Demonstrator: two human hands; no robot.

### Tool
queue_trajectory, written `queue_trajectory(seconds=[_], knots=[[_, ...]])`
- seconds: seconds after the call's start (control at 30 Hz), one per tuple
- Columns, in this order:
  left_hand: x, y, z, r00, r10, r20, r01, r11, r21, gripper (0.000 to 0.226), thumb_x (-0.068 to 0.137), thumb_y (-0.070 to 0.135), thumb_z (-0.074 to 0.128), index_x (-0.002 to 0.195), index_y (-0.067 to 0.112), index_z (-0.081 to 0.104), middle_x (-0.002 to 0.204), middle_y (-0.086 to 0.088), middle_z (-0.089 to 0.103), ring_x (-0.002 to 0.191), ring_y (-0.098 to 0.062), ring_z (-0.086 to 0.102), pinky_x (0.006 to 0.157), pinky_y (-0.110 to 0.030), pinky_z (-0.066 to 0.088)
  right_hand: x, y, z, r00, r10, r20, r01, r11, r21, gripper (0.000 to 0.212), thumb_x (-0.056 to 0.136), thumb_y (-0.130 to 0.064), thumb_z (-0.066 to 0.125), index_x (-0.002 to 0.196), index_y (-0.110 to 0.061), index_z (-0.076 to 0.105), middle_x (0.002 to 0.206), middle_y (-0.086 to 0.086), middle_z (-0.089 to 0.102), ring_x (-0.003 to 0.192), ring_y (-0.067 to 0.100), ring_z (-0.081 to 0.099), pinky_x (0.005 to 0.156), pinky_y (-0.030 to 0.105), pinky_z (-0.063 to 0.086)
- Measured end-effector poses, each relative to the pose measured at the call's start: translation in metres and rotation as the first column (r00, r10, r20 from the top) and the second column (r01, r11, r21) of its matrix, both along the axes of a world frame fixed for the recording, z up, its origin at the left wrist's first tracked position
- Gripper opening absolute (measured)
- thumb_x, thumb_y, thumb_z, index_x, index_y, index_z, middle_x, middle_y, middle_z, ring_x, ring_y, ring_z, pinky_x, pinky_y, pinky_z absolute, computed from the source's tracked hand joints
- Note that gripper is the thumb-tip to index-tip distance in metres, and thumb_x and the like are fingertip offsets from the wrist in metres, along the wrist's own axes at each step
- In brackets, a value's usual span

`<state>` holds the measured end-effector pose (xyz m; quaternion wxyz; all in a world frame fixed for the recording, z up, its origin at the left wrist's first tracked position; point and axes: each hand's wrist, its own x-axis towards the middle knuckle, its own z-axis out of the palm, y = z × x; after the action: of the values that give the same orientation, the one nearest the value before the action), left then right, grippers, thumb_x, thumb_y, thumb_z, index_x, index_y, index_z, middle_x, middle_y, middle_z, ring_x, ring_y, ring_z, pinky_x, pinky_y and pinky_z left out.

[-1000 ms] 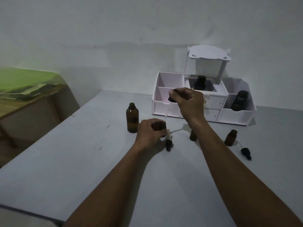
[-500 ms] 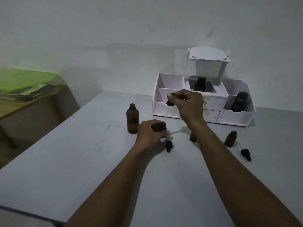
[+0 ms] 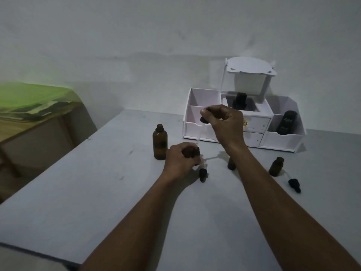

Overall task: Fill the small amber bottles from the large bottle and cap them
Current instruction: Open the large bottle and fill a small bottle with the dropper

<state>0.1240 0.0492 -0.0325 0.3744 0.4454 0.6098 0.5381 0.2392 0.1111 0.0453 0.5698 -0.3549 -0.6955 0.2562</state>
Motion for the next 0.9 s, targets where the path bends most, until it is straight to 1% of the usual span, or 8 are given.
queue_trajectory(seconds=[0.07,0.13,0.27,0.4,0.5,0.6,0.73,0.9], knots=[[-0.001,-0.008,0.0,0.999,-0.005,0.049,0.004,1.0,0.01,0.05,0.076,0.005,0.087,0.117,0.024,0.067,0.103,0.012,0.069,0.1,-0.015,0.068,0.081,-0.024,0.058,0.002,-0.002,0.005,0.999,-0.004,-0.05,0.004,1.0,0.004,0.014,0.089,-0.024,0.073,0.098,-0.015,0.075,0.081,-0.008,0.073,0.074,0.002,0.072,0.073,0.013,0.056],[-0.006,-0.014,-0.005,1.0,-0.004,0.012,0.004,1.0,0.022,0.06,0.071,0.008,0.092,0.122,0.025,0.065,0.11,0.008,0.069,0.103,-0.015,0.069,0.08,-0.025,0.061,0.003,-0.003,0.013,0.994,-0.012,-0.111,0.014,1.0,0.019,0.014,0.09,-0.024,0.072,0.1,-0.015,0.074,0.084,-0.007,0.074,0.077,0.005,0.073,0.076,0.019,0.058],[-0.028,-0.04,-0.007,0.999,0.022,0.038,-0.023,0.999,0.032,0.046,0.076,0.01,0.09,0.116,0.021,0.07,0.109,0.003,0.07,0.096,-0.013,0.068,0.066,-0.013,0.057,-0.007,-0.014,0.029,0.976,-0.002,-0.219,0.01,0.999,0.035,0.006,0.09,-0.025,0.072,0.092,-0.03,0.071,0.089,-0.004,0.076,0.084,0.011,0.074,0.08,0.031,0.061],[-0.062,-0.063,-0.006,0.98,0.101,0.172,-0.106,0.994,0.015,0.029,0.075,0.007,0.089,0.099,0.021,0.08,0.108,-0.004,0.075,0.097,-0.023,0.073,0.077,-0.038,0.064,-0.032,-0.022,0.037,0.96,0.056,-0.273,-0.052,0.998,0.023,0.007,0.089,-0.021,0.073,0.096,-0.021,0.073,0.086,-0.006,0.075,0.08,0.007,0.074,0.078,0.029,0.061],[-0.086,-0.066,-0.002,0.961,0.271,0.059,-0.273,0.962,0.028,0.025,0.085,0.012,0.082,0.108,0.02,0.075,0.107,-0.004,0.073,0.094,-0.023,0.071,0.077,-0.033,0.061,-0.05,-0.024,0.04,0.953,0.054,-0.297,-0.06,0.998,-0.011,0.008,0.09,-0.022,0.073,0.097,-0.02,0.072,0.084,-0.014,0.073,0.079,-0.001,0.072,0.081,0.025,0.06],[-0.097,-0.057,-0.001,0.915,0.397,0.067,-0.403,0.907,0.124,0.037,0.079,0.013,0.087,0.112,0.02,0.073,0.107,-0.001,0.072,0.094,-0.014,0.069,0.087,-0.033,0.058,-0.063,-0.029,0.042,0.933,0.058,-0.354,-0.075,0.997,-0.036,0.005,0.089,-0.021,0.074,0.094,-0.021,0.072,0.082,-0.014,0.073,0.077,-0.003,0.071,0.079,0.027,0.061],[-0.099,-0.043,-0.004,0.939,0.343,0.033,-0.343,0.922,0.179,0.059,0.073,0.018,0.091,0.126,0.026,0.066,0.121,0.001,0.068,0.108,-0.016,0.066,0.092,-0.034,0.055,-0.072,-0.029,0.04,0.929,0.038,-0.369,-0.058,0.997,-0.043,0.009,0.088,-0.021,0.074,0.096,-0.017,0.074,0.081,-0.014,0.072,0.075,-0.003,0.071,0.078,0.03,0.062],[-0.104,-0.027,-0.004,0.968,0.249,-0.033,-0.238,0.952,0.194,0.067,0.071,0.019,0.092,0.131,0.026,0.063,0.127,0.001,0.066,0.114,-0.016,0.064,0.094,-0.031,0.053,-0.073,-0.025,0.037,0.934,0.044,-0.356,-0.067,0.996,-0.054,0.013,0.088,-0.02,0.075,0.098,-0.013,0.074,0.083,-0.01,0.074,0.076,0.001,0.073,0.077,0.03,0.062]])
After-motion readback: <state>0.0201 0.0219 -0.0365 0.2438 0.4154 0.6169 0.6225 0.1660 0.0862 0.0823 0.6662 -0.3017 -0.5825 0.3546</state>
